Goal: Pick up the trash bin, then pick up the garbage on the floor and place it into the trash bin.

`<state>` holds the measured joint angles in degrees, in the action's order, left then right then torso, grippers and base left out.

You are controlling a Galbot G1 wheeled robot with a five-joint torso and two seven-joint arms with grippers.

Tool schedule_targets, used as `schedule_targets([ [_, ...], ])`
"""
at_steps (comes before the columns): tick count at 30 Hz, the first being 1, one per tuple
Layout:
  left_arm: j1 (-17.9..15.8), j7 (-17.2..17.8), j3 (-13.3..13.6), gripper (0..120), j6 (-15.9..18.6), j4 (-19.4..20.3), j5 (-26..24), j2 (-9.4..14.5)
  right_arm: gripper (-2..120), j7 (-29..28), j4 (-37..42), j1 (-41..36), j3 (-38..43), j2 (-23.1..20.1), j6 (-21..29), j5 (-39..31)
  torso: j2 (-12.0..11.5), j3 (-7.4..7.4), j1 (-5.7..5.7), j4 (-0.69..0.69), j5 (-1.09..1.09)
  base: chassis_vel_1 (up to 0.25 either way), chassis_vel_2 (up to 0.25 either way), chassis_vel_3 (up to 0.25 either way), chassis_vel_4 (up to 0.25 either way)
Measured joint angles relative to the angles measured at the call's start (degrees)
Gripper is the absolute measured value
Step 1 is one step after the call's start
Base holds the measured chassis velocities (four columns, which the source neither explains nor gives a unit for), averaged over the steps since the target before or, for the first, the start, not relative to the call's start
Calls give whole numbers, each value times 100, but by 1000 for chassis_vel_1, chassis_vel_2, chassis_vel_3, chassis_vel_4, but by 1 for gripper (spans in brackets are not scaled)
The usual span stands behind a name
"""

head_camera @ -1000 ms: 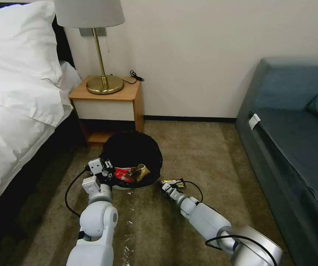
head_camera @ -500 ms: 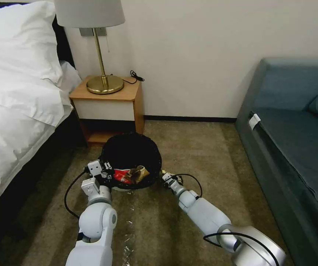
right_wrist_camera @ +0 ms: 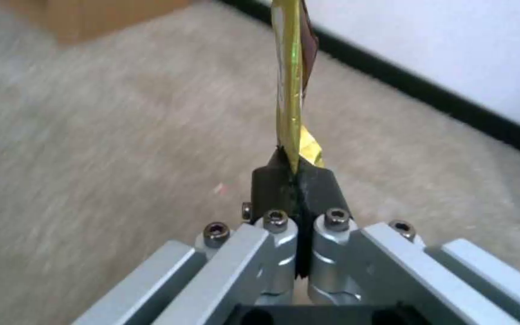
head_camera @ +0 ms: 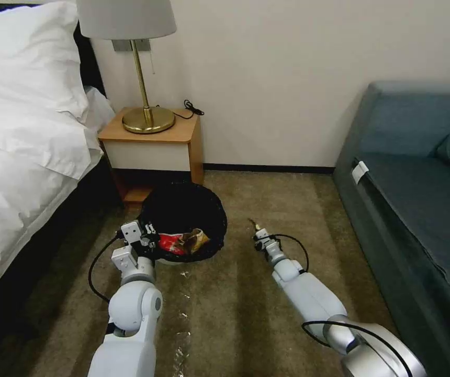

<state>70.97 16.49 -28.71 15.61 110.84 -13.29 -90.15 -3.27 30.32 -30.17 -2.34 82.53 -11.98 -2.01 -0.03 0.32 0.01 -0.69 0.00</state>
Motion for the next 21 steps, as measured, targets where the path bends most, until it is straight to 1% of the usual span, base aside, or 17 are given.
schedule_targets([
  [1, -15, 0, 0, 4, 5, -23, -4, 11, 0, -17, 102, -22, 195, -21, -8, -19, 0, 0, 0, 0, 0, 0, 0, 0, 0],
  [2, -15, 0, 0, 4, 5, -23, -4, 11, 0, -17, 102, -22, 195, -21, -8, -19, 0, 0, 0, 0, 0, 0, 0, 0, 0],
  [4, -49, 2, 30, 4, 16, -73, -11, 10, 0, -65, 406, -81, 693, -63, -85, 18, 0, 0, 0, 0, 0, 0, 0, 0, 0],
  [6, -56, 2, 39, 4, 19, -78, -12, 9, 0, -78, 429, -82, 790, -56, -100, 29, 0, 0, 0, 0, -1, 0, 0, 0, 0],
  [8, -81, 3, 66, 4, 45, -91, -12, 20, 0, -140, 465, -73, 1137, -47, -201, 50, 0, 0, 0, 0, -1, 0, 0, 0, 0],
  [12, -92, 16, 81, 4, 79, -92, -10, 18, 0, -159, 557, -73, 1382, -96, -314, 66, 0, 0, 0, 1, 0, 0, 0, 0, 0],
  [13, -95, 20, 137, 4, 100, -99, 10, 1, 0, -218, 673, -69, 1604, -120, -463, 51, 0, 0, 0, -1, 0, 0, 0, 0, 0],
  [14, -95, 20, 137, 4, 100, -99, 10, 1, 0, -218, 673, -69, 1604, -120, -463, 51, 0, 0, 0, -1, 0, 0, 0, 0, 0],
  [17, -111, 30, 183, 4, 118, -142, 27, -8, 0, -372, 830, -17, 1689, -130, -704, 41, 0, 0, 0, 0, -1, 0, 0, 0, 0],
  [20, -117, 35, 193, 4, 121, -152, 30, -10, 0, -405, 872, -10, 1700, -130, -752, 56, 0, 0, 0, 0, -1, 0, 0, 0, 0],
  [21, -134, 43, 221, 4, 124, -179, 37, -20, 0, -499, 1127, -13, 1709, -152, -839, 81, 0, 0, 0, 1, -1, 0, 0, 0, 0],
])
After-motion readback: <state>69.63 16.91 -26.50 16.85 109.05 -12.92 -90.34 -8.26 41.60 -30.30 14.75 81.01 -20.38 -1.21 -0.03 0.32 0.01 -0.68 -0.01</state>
